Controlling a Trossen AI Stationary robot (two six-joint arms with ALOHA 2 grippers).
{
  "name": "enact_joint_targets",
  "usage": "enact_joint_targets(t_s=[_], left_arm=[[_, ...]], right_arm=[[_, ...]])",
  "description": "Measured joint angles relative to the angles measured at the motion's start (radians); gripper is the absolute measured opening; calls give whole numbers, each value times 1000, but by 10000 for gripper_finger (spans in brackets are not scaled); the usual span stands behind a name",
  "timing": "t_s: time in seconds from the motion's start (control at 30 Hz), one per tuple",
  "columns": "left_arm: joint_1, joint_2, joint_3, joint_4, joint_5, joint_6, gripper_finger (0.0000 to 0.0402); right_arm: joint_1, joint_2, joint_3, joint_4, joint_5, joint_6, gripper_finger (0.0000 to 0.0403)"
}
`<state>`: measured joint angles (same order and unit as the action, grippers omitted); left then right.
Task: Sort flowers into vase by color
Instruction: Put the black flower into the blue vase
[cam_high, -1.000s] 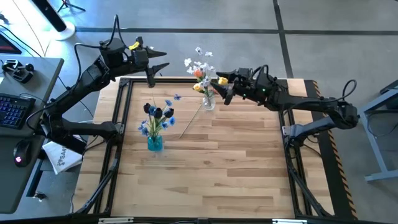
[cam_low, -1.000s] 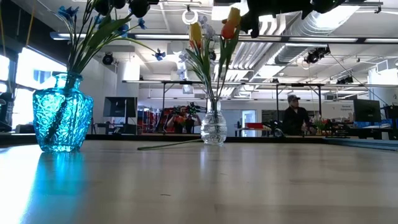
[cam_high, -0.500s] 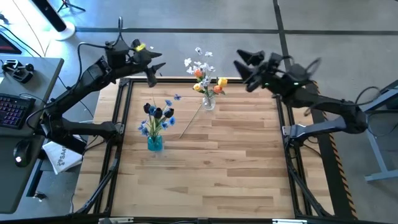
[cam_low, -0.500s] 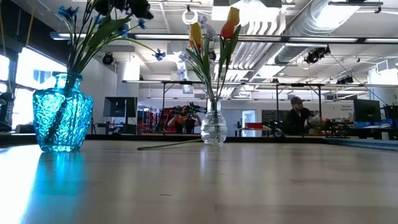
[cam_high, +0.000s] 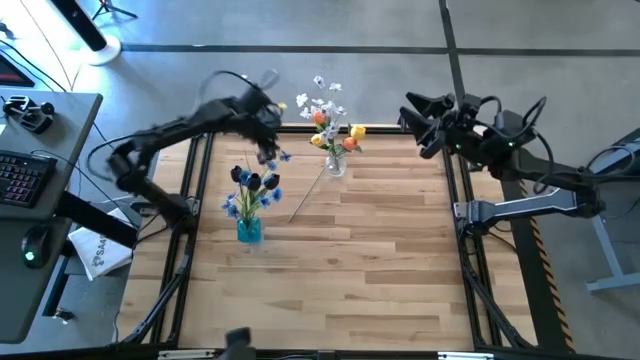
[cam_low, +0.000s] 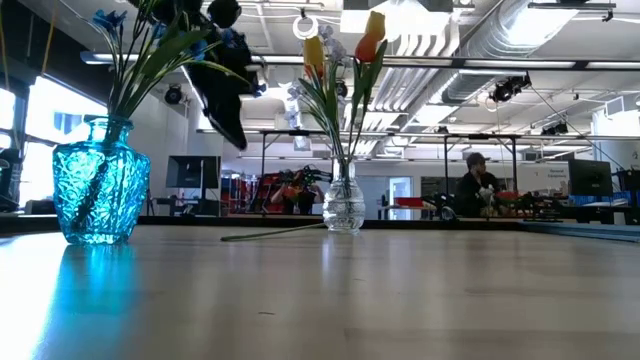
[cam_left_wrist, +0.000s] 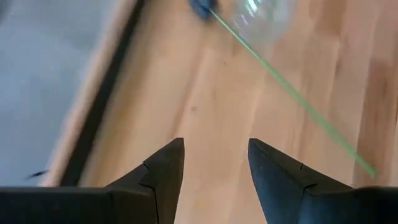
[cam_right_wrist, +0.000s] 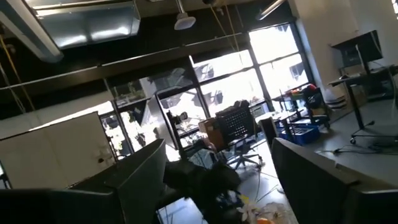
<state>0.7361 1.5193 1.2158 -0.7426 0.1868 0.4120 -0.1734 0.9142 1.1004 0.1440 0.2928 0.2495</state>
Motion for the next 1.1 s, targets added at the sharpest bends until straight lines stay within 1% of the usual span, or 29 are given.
enact_joint_targets(t_s=[0.1, 0.17, 0.27, 0.37, 0.47, 0.67, 0.77, 0.9, 1.03, 1.1], left_arm=[[-18, 93, -51, 73, 12, 45, 168], [-28, 137, -81, 141, 13, 33, 168], [-46, 183, -120, 261, 16, -16, 168], [-73, 204, -164, 398, 16, -55, 168], [-112, 219, -200, 510, 19, -60, 168], [-184, 223, -274, 668, 59, -72, 168], [-206, 223, -300, 729, 95, -129, 168], [-231, 241, -318, 805, 98, -194, 168], [-258, 293, -321, 848, 96, -201, 168], [-270, 322, -320, 879, 78, -201, 168]], right_arm=[[32, 0, 0, 2, 1, 7, 283], [54, 0, 0, 2, 9, 16, 282], [93, 0, 0, 2, 53, 22, 281], [125, 0, 0, 1, 113, 19, 281], [146, 0, 0, 1, 167, 12, 281], [150, 0, 0, 2, 215, 21, 281], [150, 0, 0, 2, 220, 23, 281], [150, 0, 0, 2, 240, 23, 281], [150, 0, 0, 2, 261, 21, 281], [149, 0, 0, 2, 262, 22, 281]])
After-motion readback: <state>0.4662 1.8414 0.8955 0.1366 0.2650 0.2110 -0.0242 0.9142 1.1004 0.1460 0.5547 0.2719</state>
